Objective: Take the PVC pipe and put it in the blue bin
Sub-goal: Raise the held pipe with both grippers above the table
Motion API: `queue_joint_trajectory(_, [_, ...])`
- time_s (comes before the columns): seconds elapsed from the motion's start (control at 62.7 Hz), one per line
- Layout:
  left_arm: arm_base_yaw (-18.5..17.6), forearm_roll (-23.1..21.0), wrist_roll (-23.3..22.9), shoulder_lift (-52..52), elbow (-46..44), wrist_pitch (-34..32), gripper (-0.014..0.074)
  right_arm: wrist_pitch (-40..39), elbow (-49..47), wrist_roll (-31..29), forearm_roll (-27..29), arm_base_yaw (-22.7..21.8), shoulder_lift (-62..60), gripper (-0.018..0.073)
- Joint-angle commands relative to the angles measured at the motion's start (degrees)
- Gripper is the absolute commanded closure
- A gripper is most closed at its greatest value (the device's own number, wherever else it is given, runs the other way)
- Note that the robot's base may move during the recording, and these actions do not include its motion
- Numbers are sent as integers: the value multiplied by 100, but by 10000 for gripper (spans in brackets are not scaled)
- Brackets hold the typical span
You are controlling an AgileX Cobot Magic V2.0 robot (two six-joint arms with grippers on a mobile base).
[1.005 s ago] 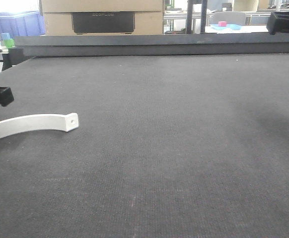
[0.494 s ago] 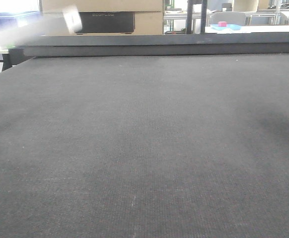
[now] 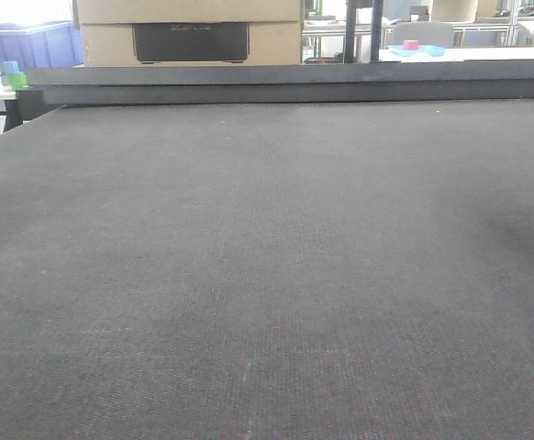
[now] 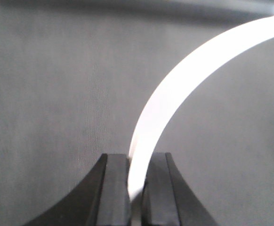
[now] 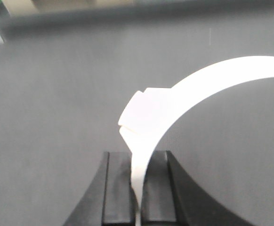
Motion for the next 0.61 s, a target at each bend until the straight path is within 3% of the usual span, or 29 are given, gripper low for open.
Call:
queue_joint_trajectory(0.0, [-41, 33, 0, -386, 212, -625, 707, -361, -21, -196, -262, 4, -393, 727])
queue_joint_trajectory(0.191, [-41, 52, 0, -734, 453, -825, 707, -464, 150, -196, -693, 4, -966, 727])
queue_joint_trajectory(0.431, [-41, 52, 0, -748, 453, -904, 707, -685, 1086, -196, -702, 4, -1551, 727])
queue_joint_trajectory(0.59, [-41, 52, 0, -748, 453, -980, 707, -919, 1179, -196, -702, 4, -1805, 727])
